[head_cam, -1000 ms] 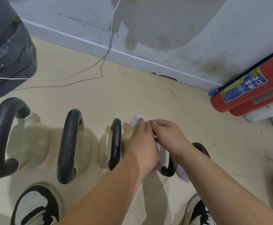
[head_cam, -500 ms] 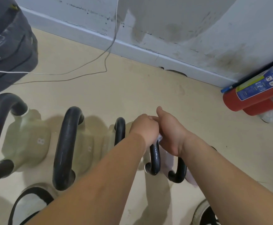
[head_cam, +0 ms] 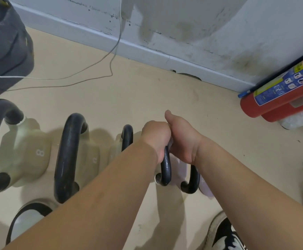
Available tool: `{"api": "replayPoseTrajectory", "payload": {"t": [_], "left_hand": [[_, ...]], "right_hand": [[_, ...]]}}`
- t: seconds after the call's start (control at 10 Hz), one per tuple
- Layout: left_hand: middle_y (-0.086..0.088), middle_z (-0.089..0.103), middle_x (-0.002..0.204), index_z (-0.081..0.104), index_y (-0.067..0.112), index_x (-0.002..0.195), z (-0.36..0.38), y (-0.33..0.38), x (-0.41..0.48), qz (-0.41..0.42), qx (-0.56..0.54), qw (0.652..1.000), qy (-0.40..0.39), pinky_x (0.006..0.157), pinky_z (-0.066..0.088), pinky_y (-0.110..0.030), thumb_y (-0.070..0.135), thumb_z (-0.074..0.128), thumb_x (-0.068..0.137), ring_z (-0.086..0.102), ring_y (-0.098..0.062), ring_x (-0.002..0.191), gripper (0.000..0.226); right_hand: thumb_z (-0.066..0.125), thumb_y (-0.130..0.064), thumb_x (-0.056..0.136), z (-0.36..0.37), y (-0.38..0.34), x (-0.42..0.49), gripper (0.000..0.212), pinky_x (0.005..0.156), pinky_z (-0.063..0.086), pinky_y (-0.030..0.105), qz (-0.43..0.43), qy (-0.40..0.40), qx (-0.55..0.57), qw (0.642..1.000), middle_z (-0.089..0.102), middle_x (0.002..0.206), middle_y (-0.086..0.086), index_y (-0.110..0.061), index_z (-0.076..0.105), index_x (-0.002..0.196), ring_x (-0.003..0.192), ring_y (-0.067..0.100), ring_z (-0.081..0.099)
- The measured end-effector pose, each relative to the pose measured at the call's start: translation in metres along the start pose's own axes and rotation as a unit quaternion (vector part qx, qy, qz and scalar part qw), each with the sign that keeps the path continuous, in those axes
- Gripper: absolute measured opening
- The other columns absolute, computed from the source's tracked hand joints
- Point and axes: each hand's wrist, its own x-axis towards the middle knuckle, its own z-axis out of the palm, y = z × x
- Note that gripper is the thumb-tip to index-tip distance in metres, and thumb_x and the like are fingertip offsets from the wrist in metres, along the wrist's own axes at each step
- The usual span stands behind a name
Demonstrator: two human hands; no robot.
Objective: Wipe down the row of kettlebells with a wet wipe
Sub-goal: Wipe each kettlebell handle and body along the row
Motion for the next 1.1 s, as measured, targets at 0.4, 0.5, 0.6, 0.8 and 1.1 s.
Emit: {"api": "replayPoseTrajectory", "payload": {"t": [0.4,0.5,0.6,0.8,1.1], "left_hand": [[-0.004,0.074,0.099,0.058,0.01,0.114,0.007,-0.024,-0.018,0.075,0.021,0.996,0.04,0.081,0.057,-0.028,0.026,0.047,0.092,0.074,-0.02,0.094,0.029],[-0.01,0.07,0.097,0.06,0.008,0.117,0.002,-0.039,-0.031,0.144,0.041,0.986,0.07,0.077,0.056,-0.037,0.007,0.046,0.098,0.071,-0.03,0.098,0.024],[-0.013,0.07,0.112,0.06,0.01,0.131,-0.002,-0.054,-0.037,0.199,0.055,0.975,0.086,0.08,0.056,-0.041,0.002,0.044,0.098,0.068,-0.032,0.099,0.038],[0.003,0.06,0.122,0.041,0.025,0.153,-0.011,-0.081,-0.05,0.245,0.079,0.963,0.077,0.072,0.043,-0.014,0.0,0.042,0.102,0.056,-0.009,0.097,0.057],[0.016,0.065,0.118,0.049,0.046,0.136,-0.014,-0.13,-0.066,0.204,0.111,0.972,0.036,0.08,0.048,-0.018,0.018,0.041,0.105,0.06,0.003,0.096,0.043]], "right_hand": [[0.052,-0.048,0.103,-0.002,0.025,-0.034,0.047,0.096,0.054,0.037,0.008,0.024,0.16,0.987,0.072,0.132,0.01,-0.015,0.068,0.134,0.102,0.025,0.073],[0.048,-0.041,0.106,0.004,0.034,-0.049,0.051,0.124,0.032,0.045,0.011,0.022,0.196,0.98,0.053,0.147,0.012,-0.009,0.056,0.145,0.139,0.033,0.055],[0.044,-0.032,0.108,0.002,0.044,-0.06,0.046,0.125,0.024,0.053,-0.038,0.02,0.191,0.981,0.047,0.145,0.019,0.003,0.059,0.133,0.141,0.037,0.041],[0.061,-0.032,0.1,0.002,0.069,-0.068,0.044,0.106,0.049,0.038,-0.084,0.038,0.151,0.984,0.063,0.132,0.019,0.006,0.063,0.123,0.124,0.021,0.06],[0.047,-0.024,0.105,-0.009,0.099,-0.084,0.031,0.097,0.058,0.046,-0.158,0.105,-0.047,0.981,0.076,0.108,0.004,-0.017,0.077,0.102,0.106,0.021,0.072]]}}
